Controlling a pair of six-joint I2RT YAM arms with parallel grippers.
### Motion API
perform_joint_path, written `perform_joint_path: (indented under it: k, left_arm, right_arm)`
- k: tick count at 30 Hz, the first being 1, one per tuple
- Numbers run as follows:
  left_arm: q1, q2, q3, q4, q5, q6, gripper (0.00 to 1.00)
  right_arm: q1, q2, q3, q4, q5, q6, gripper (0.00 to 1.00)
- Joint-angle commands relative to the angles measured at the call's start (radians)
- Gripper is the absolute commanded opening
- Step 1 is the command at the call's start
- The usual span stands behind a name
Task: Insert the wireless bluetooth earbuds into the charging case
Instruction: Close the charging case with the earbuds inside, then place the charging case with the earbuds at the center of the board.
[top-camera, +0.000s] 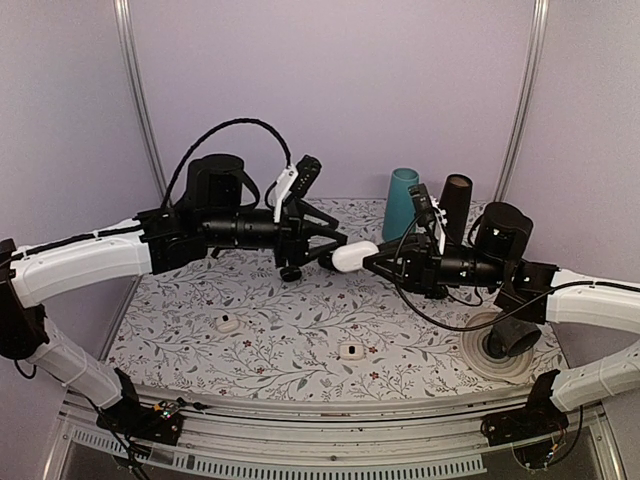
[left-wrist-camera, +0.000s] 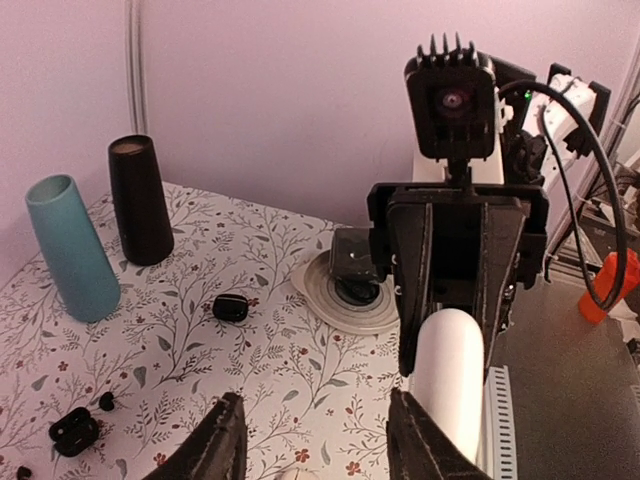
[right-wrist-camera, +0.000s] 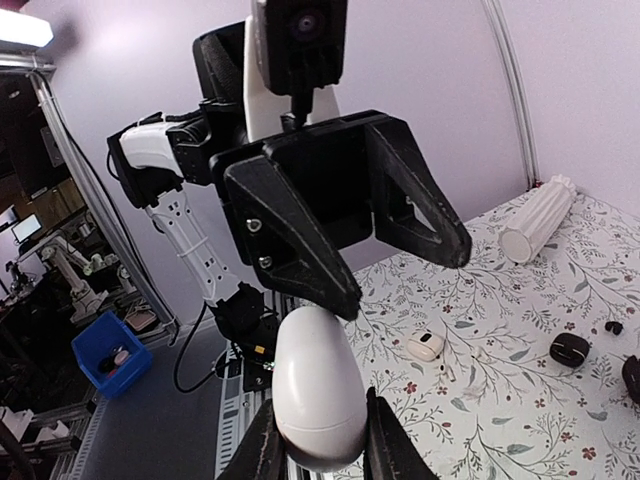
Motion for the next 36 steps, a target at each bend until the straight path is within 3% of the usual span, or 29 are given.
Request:
perform_joint_path:
  k: [1, 10, 26, 31, 36]
  left_arm:
    - [0.015, -0.064, -0.075, 0.07, -0.094, -0.056, 0.51]
    - [0.07, -0.12, -0.17, 0.149, -0.165, -0.136, 0.53]
    - [0.088, -0.116, -0.202, 0.147, -0.165, -0.172, 0.53]
    - [0.095, -0.116, -0.209, 0.147, -0.158, -0.176, 0.53]
    - [0.096, -0.115, -0.212, 0.151, -0.155, -0.178, 0.53]
  right_arm:
    - [-0.076, 0.025, -0.04, -0.042, 0.093, 0.084, 0.03]
    - [-0.164, 0.108, -0.142, -0.112, 0.085, 0.216, 0.03]
    - [-0.176, 0.409, -0.168, -0.098, 0.035, 0.382, 0.1]
    - [-0.176, 0.444, -0.172, -0.097, 0.021, 0.399, 0.18]
    - [-0.176, 0.431, -0.181, -0.114, 0.041, 0.4, 0.38]
